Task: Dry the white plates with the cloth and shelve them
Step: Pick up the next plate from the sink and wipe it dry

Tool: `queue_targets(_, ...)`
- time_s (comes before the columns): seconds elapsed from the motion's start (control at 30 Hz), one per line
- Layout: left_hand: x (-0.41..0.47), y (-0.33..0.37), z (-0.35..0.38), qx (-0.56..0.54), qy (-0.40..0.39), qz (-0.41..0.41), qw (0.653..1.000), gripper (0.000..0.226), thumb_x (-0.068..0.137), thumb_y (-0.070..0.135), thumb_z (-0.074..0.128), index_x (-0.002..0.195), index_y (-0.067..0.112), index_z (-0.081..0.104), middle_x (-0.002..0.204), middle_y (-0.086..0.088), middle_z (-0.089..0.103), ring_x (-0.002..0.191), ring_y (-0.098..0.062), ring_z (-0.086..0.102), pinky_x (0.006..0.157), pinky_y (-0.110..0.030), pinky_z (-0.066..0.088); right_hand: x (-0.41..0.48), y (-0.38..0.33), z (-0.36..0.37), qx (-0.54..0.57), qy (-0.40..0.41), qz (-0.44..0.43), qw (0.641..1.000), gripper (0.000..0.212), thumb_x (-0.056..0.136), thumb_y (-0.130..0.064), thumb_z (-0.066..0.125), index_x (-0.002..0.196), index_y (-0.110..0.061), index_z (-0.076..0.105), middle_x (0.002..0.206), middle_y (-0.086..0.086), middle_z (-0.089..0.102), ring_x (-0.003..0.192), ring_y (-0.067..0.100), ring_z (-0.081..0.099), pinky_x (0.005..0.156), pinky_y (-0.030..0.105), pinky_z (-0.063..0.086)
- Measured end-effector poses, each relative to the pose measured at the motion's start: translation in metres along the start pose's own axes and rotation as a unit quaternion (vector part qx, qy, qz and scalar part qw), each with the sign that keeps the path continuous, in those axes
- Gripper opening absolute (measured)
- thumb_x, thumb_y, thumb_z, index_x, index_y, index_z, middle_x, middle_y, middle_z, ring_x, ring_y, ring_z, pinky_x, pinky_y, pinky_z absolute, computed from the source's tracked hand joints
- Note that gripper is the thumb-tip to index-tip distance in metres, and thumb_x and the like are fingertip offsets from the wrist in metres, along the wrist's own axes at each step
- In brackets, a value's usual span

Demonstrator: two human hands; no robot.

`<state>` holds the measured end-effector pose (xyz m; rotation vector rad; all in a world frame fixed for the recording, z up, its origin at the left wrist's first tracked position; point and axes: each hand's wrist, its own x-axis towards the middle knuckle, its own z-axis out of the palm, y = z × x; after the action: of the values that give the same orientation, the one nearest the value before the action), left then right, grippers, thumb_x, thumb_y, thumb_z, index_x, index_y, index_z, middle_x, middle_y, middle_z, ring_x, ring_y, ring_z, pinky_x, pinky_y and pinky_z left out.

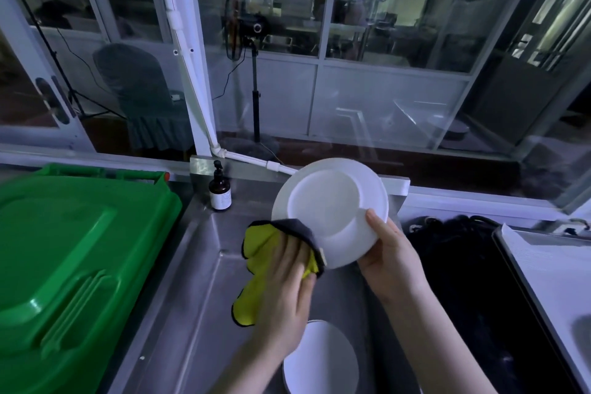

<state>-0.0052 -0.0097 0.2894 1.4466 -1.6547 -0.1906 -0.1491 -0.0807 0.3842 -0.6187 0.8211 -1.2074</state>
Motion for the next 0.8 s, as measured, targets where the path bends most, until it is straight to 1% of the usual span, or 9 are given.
queue_targets(0.13,0.007,0.008,0.006,0.062,-0.020,0.078,0.995,0.049,0.099,0.023,0.039,0.147,0.020,0.035,0.157,0.002,0.034,0.148,-0.021,0.025,0.119,-0.039,0.018,0.001,0.011,0.003,0.003,0.021,0.048,0.999,0.039,0.096,-0.018,0.053,0.129,0.003,0.058,0.125,0.029,0.064,0.117,0.043,0.062,0.106,0.054,0.046)
queue_targets(0.23,0.011,0.000,0.002,0.038,0.001,0.061,0.997,0.047,0.098,0.022,0.039,0.143,0.011,0.043,0.152,0.003,0.033,0.148,-0.012,0.017,0.116,-0.041,0.023,0.003,0.005,0.001,0.005,0.029,0.033,0.999,0.027,0.098,-0.015,0.053,0.120,-0.003,0.065,0.114,0.023,0.071,0.100,0.035,0.070,0.091,0.049,0.055)
queue_targets(0.33,0.009,-0.009,-0.004,-0.002,0.023,-0.009,1.000,0.046,0.098,0.022,0.038,0.137,0.002,0.051,0.146,0.004,0.034,0.145,-0.012,0.018,0.112,-0.055,0.033,0.007,-0.002,-0.002,0.029,0.035,0.016,0.999,0.020,0.099,-0.016,0.053,0.113,-0.010,0.066,0.113,0.015,0.073,0.094,0.026,0.071,0.075,0.040,0.059)
queue_targets(0.4,0.004,-0.007,-0.004,0.018,0.000,0.037,0.999,0.044,0.099,0.022,0.037,0.138,0.007,0.048,0.149,0.004,0.034,0.145,-0.020,0.023,0.112,-0.056,0.032,0.006,-0.003,-0.001,0.039,0.032,0.013,0.999,0.023,0.099,-0.017,0.053,0.117,-0.008,0.065,0.115,0.016,0.072,0.098,0.027,0.070,0.077,0.040,0.058)
queue_targets(0.47,0.005,0.001,-0.002,0.071,-0.022,0.103,0.992,0.043,0.099,0.024,0.037,0.140,0.016,0.044,0.153,0.001,0.037,0.147,-0.022,0.024,0.115,-0.053,0.023,0.005,0.003,0.002,0.037,0.025,0.017,0.999,0.025,0.100,-0.017,0.051,0.113,-0.009,0.071,0.115,0.020,0.072,0.101,0.032,0.070,0.084,0.044,0.057)
queue_targets(0.53,0.016,0.012,0.001,0.115,-0.026,0.129,0.985,0.046,0.097,0.024,0.041,0.142,0.019,0.046,0.152,-0.002,0.040,0.147,-0.021,0.027,0.117,-0.051,0.019,0.001,0.012,0.007,0.028,0.026,0.037,0.999,0.030,0.100,-0.018,0.051,0.118,-0.002,0.069,0.116,0.027,0.069,0.105,0.038,0.069,0.086,0.045,0.057)
queue_targets(0.6,0.030,0.020,-0.001,0.125,-0.025,0.118,0.985,0.047,0.096,0.024,0.041,0.142,0.018,0.050,0.152,-0.001,0.044,0.146,-0.020,0.030,0.118,-0.048,0.021,-0.002,0.020,0.008,0.030,0.023,0.053,0.998,0.031,0.098,-0.014,0.054,0.119,0.005,0.065,0.116,0.031,0.068,0.106,0.040,0.068,0.083,0.042,0.059)
queue_targets(0.67,0.042,0.020,-0.005,0.103,-0.032,0.097,0.989,0.048,0.098,0.024,0.036,0.143,0.017,0.049,0.152,0.002,0.044,0.146,-0.017,0.030,0.117,-0.044,0.022,-0.003,0.022,0.007,0.028,0.017,0.054,0.998,0.024,0.091,-0.012,0.061,0.108,0.002,0.071,0.109,0.029,0.071,0.097,0.036,0.072,0.075,0.038,0.061)
queue_targets(0.8,0.049,-0.004,-0.012,0.067,-0.026,0.029,0.997,0.050,0.100,0.022,0.027,0.146,0.017,0.044,0.153,0.006,0.037,0.147,-0.007,0.020,0.118,-0.043,0.023,-0.003,0.018,0.000,0.017,0.002,0.035,0.999,0.036,0.079,-0.016,0.069,0.109,0.004,0.072,0.106,0.028,0.072,0.089,0.035,0.073,0.072,0.040,0.062)
